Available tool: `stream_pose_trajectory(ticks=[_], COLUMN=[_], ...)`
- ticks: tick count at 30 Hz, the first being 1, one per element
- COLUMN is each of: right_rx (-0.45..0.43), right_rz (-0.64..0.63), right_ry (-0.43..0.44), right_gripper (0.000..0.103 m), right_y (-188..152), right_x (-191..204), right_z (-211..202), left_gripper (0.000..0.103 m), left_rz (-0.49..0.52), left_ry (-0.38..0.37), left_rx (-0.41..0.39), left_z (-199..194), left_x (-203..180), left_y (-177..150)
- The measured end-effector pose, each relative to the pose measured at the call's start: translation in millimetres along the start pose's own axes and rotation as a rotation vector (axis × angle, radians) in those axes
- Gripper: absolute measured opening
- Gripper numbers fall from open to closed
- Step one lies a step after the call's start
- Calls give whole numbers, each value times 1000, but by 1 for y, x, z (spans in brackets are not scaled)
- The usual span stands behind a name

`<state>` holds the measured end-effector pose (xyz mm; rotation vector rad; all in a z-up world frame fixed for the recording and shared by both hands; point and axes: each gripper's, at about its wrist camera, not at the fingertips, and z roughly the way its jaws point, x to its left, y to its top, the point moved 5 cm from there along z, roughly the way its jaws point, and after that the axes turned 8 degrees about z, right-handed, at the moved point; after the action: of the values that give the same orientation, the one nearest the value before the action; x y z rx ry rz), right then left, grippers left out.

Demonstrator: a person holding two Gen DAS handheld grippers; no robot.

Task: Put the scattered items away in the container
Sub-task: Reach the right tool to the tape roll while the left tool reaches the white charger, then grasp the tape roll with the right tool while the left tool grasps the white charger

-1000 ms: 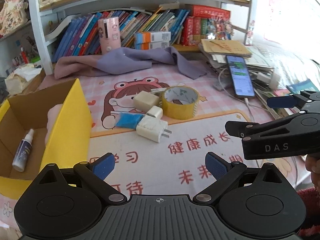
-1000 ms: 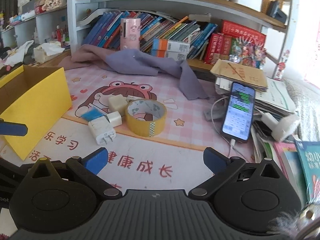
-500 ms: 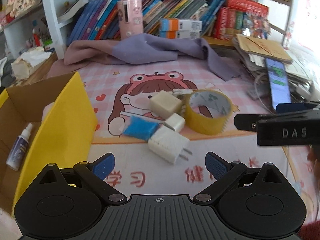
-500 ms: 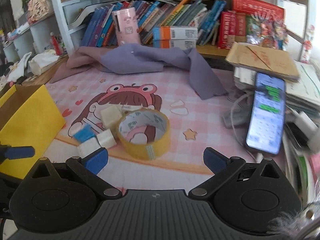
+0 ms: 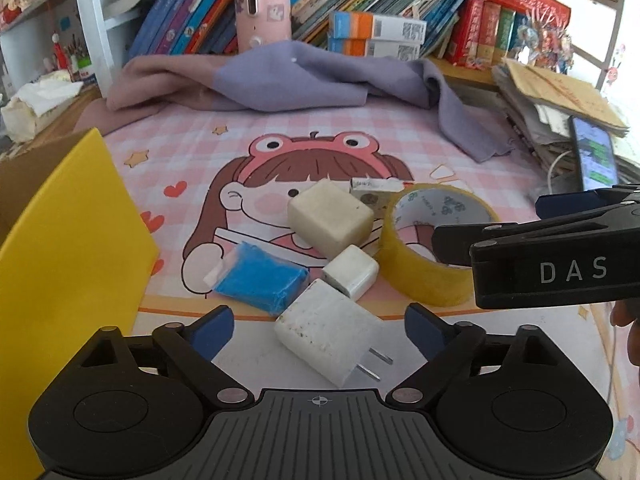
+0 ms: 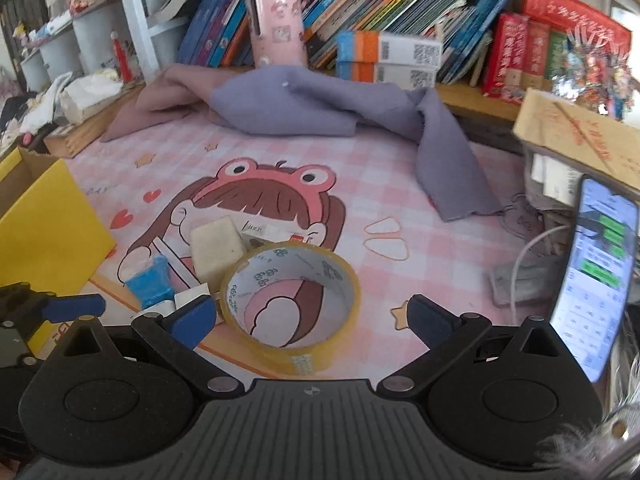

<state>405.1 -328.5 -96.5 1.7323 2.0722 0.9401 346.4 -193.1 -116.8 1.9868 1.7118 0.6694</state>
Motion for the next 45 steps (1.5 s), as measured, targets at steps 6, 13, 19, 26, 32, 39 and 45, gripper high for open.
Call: stream_pose_trajectory(ticks=[6,13,19,26,32,39,45], right_rx=[64,114,113,76,38,-5,-11], right_rz=[-2,-52,-81,-91,-86,-56,-28], right_ry=[27,54,60,49,53,48,50], right_gripper=[103,103,91,90,90,90,90], right_y=[2,6,4,0,-3,-11,-23], right_x=[-1,4,9,9,10,7,7], right_z=[21,40,46,32,11,-22,-43], left_gripper=[87,70,65,65,65,65,65], left_rz=[-41,-16,-2,-39,-14,-6,-10], left_ry=[-9,-22,-17,-21,-13,-15,-34], left_rx=[35,55,56,45,-9,-58,-73], left_z=[14,23,21,6,-13,-41,-58], left_x=[4,0,3,9,7,6,4], left_y=[2,-1,-2,-4,0,-4,-13])
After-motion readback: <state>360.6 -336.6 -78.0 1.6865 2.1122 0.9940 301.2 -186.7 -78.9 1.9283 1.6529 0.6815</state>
